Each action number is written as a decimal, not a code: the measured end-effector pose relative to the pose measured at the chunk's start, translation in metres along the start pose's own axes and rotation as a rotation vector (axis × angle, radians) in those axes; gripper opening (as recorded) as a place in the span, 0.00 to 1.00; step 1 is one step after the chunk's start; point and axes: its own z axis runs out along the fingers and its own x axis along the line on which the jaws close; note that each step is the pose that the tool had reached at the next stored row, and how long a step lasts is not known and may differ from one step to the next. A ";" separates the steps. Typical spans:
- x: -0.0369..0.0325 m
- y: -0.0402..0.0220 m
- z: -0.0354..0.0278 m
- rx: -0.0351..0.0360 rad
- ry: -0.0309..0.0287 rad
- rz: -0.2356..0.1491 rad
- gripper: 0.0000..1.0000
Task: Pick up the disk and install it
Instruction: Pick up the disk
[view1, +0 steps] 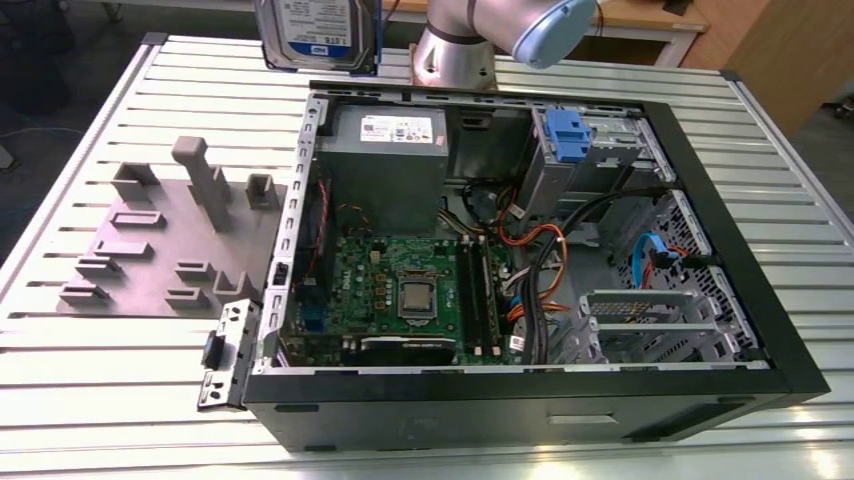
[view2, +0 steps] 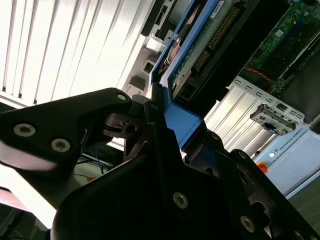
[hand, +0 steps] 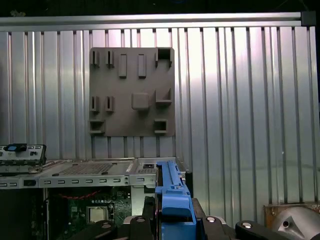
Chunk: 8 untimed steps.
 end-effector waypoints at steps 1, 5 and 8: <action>0.0000 -0.0005 0.0000 0.0000 0.0000 0.000 0.37; -0.0001 -0.0027 0.0000 0.0000 0.0000 0.000 0.37; -0.0002 -0.0043 0.0000 0.0000 0.0000 0.000 0.37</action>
